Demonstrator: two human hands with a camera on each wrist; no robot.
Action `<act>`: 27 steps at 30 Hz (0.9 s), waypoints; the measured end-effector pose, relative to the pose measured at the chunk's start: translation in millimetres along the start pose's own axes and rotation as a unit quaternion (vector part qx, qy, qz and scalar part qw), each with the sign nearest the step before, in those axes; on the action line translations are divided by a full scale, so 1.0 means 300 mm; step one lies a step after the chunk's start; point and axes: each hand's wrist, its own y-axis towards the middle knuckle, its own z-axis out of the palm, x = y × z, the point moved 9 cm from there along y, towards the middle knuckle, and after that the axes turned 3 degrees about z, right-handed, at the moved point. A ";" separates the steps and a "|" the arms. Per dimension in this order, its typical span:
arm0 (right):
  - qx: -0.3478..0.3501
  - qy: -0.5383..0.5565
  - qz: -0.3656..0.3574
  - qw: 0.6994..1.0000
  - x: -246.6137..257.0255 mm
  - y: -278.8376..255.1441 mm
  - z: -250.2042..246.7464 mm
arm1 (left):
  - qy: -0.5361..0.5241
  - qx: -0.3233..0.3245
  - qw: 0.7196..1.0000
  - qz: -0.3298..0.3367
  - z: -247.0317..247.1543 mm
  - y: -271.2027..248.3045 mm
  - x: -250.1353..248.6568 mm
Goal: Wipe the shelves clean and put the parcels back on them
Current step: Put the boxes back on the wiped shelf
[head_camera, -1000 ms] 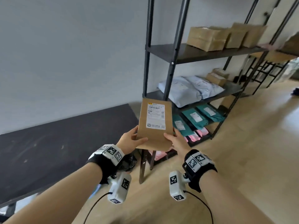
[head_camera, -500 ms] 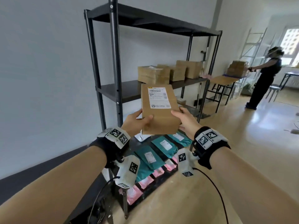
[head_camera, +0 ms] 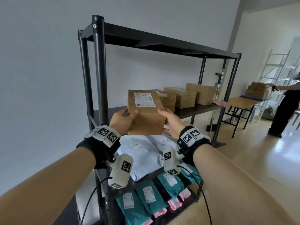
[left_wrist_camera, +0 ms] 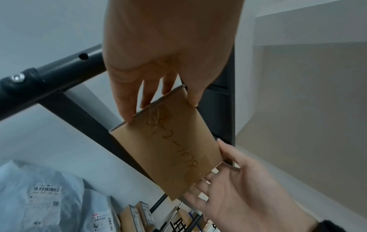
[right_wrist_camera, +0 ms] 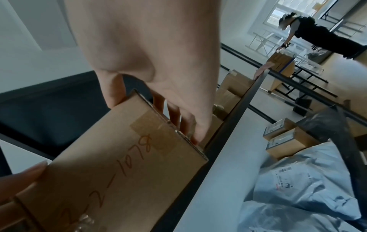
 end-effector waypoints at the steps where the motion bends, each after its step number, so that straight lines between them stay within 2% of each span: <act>1: 0.010 -0.007 0.001 1.000 0.004 0.031 0.010 | 0.002 -0.015 1.000 -0.007 0.000 0.020 0.008; 11: 0.102 -0.061 0.016 0.993 0.035 0.357 0.092 | 0.010 -0.134 0.989 -0.056 0.018 0.197 0.048; 18: 0.127 -0.095 -0.010 0.987 0.055 0.506 0.137 | 0.001 -0.175 0.977 -0.120 0.023 0.268 0.109; 23: 0.138 -0.107 -0.025 0.984 0.048 0.543 0.134 | 0.005 -0.177 0.975 -0.132 0.056 0.275 0.130; 27: 0.135 -0.126 -0.059 0.981 0.068 0.519 0.099 | 0.059 -0.155 0.978 -0.125 0.075 0.251 0.131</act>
